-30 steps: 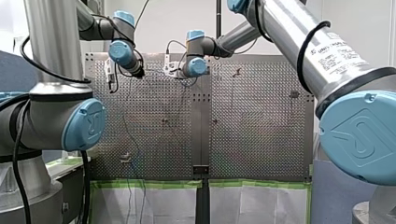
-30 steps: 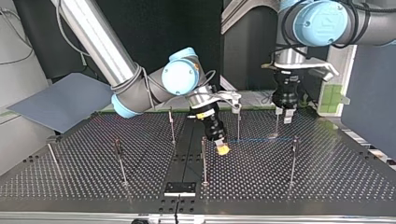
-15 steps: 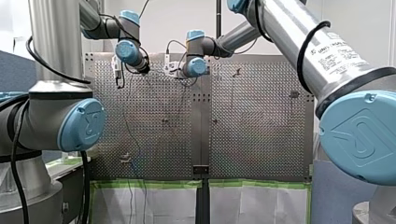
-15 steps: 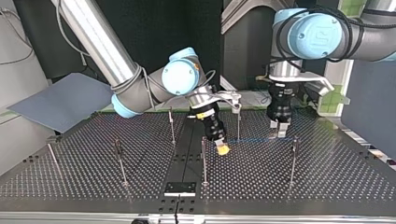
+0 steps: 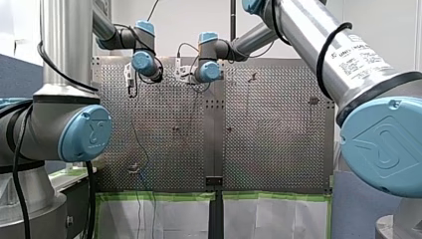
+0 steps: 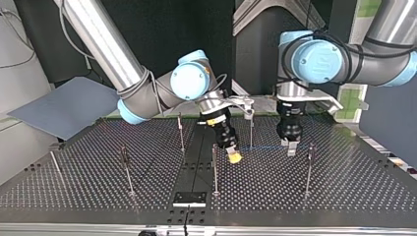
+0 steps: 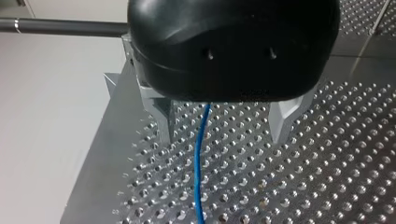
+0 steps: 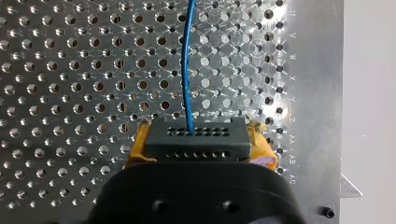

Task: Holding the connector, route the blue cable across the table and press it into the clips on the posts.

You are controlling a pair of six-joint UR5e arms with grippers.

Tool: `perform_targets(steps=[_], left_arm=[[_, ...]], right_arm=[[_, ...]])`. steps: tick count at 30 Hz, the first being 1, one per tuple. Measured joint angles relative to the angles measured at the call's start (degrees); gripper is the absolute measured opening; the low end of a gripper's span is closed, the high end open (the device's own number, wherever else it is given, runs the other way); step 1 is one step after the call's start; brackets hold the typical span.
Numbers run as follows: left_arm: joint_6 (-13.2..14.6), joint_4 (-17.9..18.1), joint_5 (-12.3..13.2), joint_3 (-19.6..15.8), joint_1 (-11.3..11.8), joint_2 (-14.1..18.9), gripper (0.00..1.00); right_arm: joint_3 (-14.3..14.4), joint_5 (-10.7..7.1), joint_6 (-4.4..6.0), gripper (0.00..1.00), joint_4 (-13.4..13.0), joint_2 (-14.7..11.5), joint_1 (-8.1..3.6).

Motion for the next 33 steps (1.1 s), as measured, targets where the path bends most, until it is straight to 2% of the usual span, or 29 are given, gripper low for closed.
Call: perform_targets(steps=[16, 22, 24, 25, 26, 27, 28, 29, 30, 31, 33], left_arm=[[0.1, 3.0, -0.9, 3.7, -0.5, -5.2, 1.0], [0.6, 3.2, -2.9, 3.8, -0.5, -5.4, 1.0], [1.1, 3.2, -3.5, 3.8, -0.5, -5.3, 0.58], [1.4, 3.2, -3.8, 3.8, -0.6, -5.3, 0.58], [1.9, 3.2, -4.3, 3.8, -0.6, -5.3, 0.42], [2.1, 3.2, -4.7, 3.8, -0.6, -5.3, 0.42], [2.2, 3.1, -5.1, 3.8, -0.7, -5.3, 0.19], [2.4, 3.1, -5.6, 3.8, -0.8, -5.3, 0.07], [2.4, 3.0, -5.8, 3.9, -0.8, -5.3, 0.07], [2.4, 2.9, -6.0, 3.9, -0.9, -5.3, 0.0], [2.4, 2.5, -6.4, 3.8, -1.0, -5.3, 0.0]], right_arm=[[0.0, 0.01, 0.0, 0.0, 0.0, 0.0, 0.01], [0.0, 0.01, 0.0, 0.0, 0.0, 0.0, 0.02], [0.0, 0.01, 0.0, 0.0, 0.0, 0.0, 0.03], [0.0, 0.01, 0.0, 0.0, 0.1, 0.0, 0.04], [0.0, -0.01, 0.0, 0.0, 0.1, 0.0, 0.04], [0.0, -0.03, 0.0, 0.0, 0.1, 0.0, 0.04], [0.0, -0.03, 0.0, 0.0, 0.1, 0.0, 0.04], [0.0, -0.03, 0.0, 0.0, 0.1, 0.0, 0.04], [0.0, -0.04, 0.0, 0.0, 0.2, 0.0, 0.04], [0.0, -0.04, 0.0, 0.0, 0.2, 0.0, 0.06], [0.0, -0.05, 0.0, 0.0, 0.3, 0.0, 0.11]])
